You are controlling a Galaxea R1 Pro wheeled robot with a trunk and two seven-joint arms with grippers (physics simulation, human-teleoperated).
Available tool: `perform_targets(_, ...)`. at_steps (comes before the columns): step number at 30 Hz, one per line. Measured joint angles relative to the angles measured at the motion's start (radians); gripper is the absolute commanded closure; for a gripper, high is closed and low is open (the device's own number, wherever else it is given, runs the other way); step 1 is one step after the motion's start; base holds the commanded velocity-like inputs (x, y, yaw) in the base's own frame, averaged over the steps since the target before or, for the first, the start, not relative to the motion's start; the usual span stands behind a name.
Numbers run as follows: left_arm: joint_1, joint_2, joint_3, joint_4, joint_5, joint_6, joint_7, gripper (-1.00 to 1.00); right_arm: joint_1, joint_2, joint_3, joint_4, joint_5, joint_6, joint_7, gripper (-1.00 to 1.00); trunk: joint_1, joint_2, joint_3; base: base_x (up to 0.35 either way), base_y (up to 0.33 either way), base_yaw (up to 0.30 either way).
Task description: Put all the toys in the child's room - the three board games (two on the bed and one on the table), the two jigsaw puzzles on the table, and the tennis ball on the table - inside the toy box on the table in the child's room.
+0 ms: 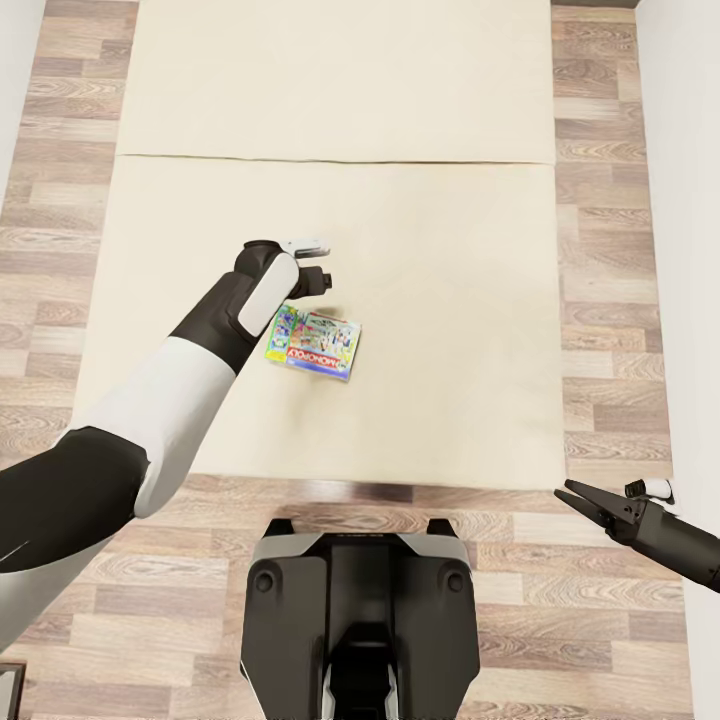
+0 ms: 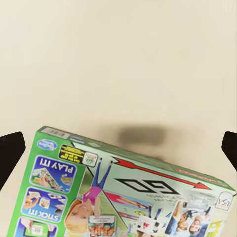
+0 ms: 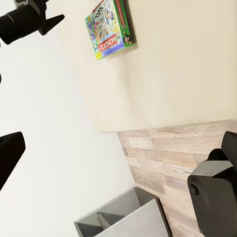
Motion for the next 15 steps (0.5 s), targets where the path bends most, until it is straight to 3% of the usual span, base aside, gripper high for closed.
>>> perform_targets(15,-0.003,-0.002,0.001,0.0,-0.005,0.011,0.0,-1.0,0.0,0.0,0.0,0.0,0.0,0.0,0.001,-1.0,0.0,0.0,-0.025,0.0,0.0,0.0)
